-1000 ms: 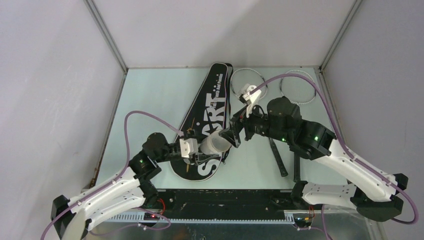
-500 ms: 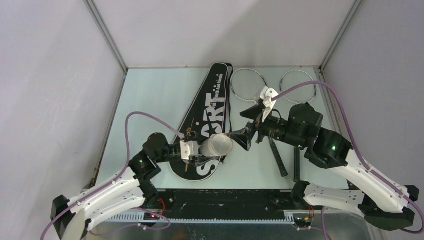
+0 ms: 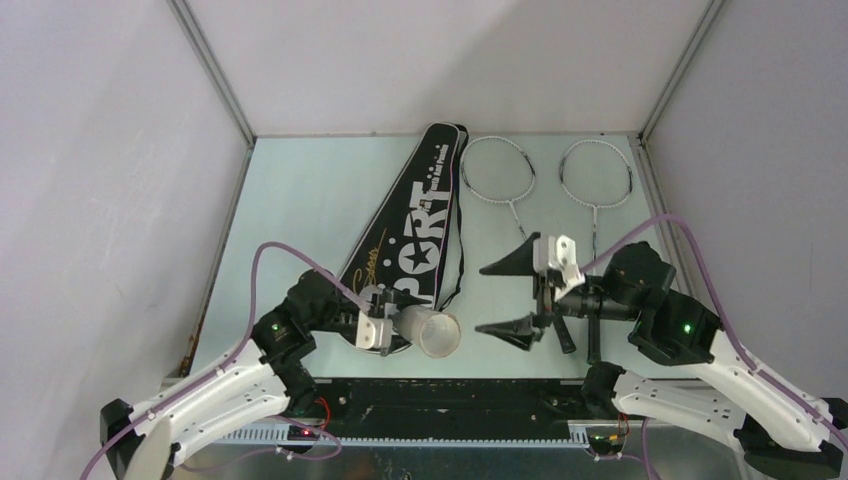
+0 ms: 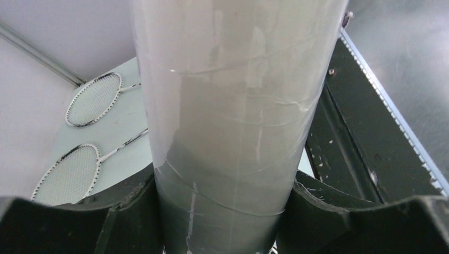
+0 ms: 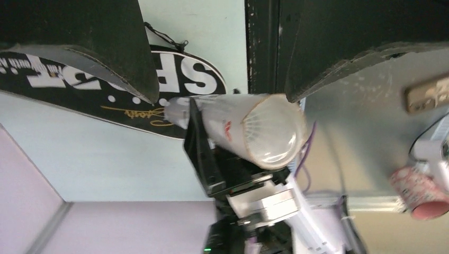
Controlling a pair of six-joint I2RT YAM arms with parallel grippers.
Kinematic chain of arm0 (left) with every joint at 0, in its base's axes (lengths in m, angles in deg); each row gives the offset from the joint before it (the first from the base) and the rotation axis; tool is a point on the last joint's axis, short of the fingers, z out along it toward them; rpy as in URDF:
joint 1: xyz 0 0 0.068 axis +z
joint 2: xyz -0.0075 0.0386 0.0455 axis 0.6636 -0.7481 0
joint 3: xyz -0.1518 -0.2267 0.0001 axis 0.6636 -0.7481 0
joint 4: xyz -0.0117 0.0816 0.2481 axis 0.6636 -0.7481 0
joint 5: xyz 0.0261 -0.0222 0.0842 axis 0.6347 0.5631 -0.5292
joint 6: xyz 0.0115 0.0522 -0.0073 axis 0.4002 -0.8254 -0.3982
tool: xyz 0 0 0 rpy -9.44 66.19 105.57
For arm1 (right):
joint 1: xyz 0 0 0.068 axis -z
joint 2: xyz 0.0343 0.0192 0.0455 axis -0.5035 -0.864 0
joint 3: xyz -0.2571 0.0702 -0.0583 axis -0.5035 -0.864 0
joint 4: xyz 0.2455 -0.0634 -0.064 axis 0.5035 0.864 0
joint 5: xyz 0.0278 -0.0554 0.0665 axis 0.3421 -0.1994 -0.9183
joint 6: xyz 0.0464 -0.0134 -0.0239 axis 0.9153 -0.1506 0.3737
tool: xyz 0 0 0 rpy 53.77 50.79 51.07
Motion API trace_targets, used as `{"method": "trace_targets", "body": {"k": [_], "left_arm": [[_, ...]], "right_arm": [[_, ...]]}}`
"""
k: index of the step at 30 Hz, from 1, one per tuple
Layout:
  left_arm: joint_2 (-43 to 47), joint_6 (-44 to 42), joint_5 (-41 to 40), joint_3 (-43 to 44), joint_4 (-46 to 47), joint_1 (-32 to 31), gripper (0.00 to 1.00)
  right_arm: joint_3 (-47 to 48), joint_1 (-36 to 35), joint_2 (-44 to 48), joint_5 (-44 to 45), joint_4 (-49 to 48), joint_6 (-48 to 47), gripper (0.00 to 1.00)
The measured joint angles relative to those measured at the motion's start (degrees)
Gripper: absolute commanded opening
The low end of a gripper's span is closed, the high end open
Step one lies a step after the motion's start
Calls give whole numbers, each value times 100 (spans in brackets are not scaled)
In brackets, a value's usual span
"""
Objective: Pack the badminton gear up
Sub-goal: Adjust the lid on the shuttle tube.
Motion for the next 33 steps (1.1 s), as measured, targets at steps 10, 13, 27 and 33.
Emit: {"method": "trace_targets", "body": {"k": [10, 13, 27, 33], "left_arm": [[-256, -1110, -310, 205, -778, 0, 58], [-363, -1266, -643, 249, -837, 0, 57], [-372, -1399, -2264, 133, 173, 4, 56], [-358, -1421, -2262, 133, 186, 4, 55]], "right_arm": [[-415, -11, 387, -973, 63, -734, 88], [-446, -11, 389, -997, 63, -835, 86], [-914, -321, -52, -876, 44, -988, 75], [-951, -511, -260, -595, -315, -1204, 71]]}}
